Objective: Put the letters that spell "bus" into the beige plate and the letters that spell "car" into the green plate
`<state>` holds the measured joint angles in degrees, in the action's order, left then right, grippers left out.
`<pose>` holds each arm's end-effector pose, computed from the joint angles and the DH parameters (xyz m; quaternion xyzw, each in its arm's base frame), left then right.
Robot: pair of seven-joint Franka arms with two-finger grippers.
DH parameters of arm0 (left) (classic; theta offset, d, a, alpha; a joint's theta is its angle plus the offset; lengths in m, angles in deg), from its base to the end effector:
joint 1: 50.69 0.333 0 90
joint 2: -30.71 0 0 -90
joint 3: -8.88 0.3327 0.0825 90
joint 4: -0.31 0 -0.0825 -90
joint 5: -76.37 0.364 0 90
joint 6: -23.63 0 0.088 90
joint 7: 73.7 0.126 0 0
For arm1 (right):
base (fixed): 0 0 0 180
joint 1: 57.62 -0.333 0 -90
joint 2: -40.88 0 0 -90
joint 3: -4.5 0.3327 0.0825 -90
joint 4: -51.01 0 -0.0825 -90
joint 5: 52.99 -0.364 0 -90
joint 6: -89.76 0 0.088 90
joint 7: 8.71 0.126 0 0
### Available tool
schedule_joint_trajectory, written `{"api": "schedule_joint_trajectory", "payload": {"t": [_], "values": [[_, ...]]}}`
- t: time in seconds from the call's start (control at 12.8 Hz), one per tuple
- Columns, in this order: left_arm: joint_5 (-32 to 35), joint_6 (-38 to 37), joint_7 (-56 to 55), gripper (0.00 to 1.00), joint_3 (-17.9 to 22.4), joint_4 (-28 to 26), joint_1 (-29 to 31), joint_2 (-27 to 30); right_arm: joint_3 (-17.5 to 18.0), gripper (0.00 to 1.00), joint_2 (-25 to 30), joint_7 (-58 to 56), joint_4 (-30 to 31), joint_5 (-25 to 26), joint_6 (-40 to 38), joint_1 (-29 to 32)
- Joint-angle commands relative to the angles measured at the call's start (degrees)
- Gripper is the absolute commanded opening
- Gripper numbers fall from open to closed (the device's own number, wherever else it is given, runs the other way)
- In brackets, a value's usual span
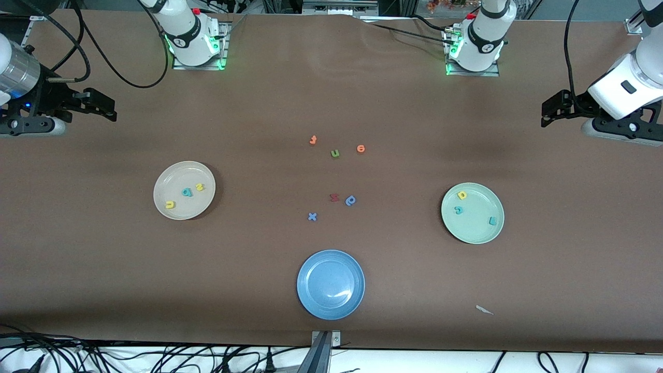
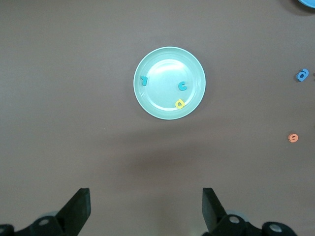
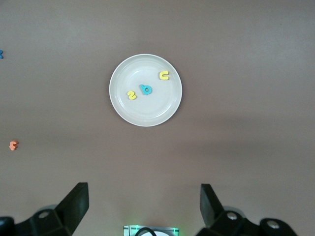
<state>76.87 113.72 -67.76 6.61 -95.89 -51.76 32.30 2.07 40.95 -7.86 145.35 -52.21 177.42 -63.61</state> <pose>0.5197 -0.0295 0.5883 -0.9959 0.0810 0.0395 0.0040 0.5232 0.0308 0.5857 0.9980 0.0237 -0.0573 0.0090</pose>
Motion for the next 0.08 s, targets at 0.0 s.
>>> {"api": "schedule_joint_trajectory", "payload": {"t": [0.0], "values": [[-0.2,-1.2,-0.2,1.00,-0.2,1.9,0.3,-0.9,0.1,1.00,-0.6,-1.1,-0.7,0.1,0.7,0.5]]}}
